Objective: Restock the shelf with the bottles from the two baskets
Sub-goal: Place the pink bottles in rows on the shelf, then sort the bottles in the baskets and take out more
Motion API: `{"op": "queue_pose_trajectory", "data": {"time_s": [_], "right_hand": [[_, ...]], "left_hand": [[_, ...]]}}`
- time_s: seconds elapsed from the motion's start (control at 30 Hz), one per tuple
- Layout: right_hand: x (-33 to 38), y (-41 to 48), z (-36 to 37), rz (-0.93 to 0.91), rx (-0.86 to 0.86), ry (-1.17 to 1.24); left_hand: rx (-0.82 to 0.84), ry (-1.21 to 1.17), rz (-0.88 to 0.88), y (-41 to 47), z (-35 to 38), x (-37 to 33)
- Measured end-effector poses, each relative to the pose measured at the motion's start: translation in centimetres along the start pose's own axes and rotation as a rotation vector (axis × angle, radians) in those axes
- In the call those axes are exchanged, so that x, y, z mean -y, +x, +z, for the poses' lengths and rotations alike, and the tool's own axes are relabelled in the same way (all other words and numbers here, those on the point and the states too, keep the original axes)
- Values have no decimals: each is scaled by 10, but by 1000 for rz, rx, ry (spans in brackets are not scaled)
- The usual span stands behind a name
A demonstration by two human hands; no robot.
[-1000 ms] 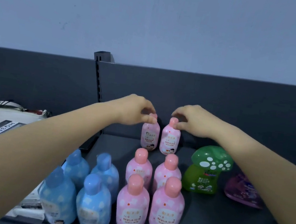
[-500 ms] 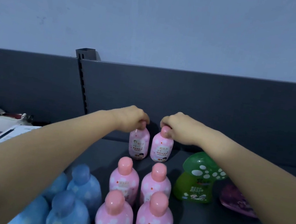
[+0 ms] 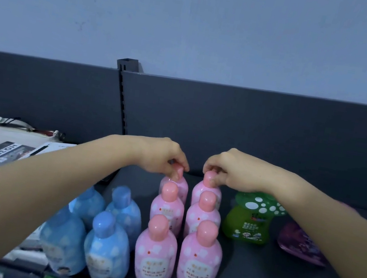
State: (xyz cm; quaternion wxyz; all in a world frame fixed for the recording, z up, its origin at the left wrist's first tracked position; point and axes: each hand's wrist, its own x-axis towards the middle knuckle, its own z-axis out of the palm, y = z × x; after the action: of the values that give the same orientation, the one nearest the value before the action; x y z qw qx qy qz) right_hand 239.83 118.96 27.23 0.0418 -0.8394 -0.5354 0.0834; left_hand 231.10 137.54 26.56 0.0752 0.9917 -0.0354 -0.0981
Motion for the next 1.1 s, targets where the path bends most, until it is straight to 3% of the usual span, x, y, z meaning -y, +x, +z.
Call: {"op": "queue_pose_trajectory", "data": {"time_s": [0.33, 0.53, 0.8, 1.1], "right_hand": [[-4, -2, -2, 25, -15, 12], [36, -6, -32, -63, -266, 121], [207, -18, -43, -355, -314, 145], [431, 22, 103, -656, -47, 24]], "left_hand": [[-42, -61, -62, -16, -1, -5], [-371, -16, -94, -70, -14, 0], [-718, 166, -254, -269, 2, 39], [-555, 79, -807, -568, 156, 87]]}}
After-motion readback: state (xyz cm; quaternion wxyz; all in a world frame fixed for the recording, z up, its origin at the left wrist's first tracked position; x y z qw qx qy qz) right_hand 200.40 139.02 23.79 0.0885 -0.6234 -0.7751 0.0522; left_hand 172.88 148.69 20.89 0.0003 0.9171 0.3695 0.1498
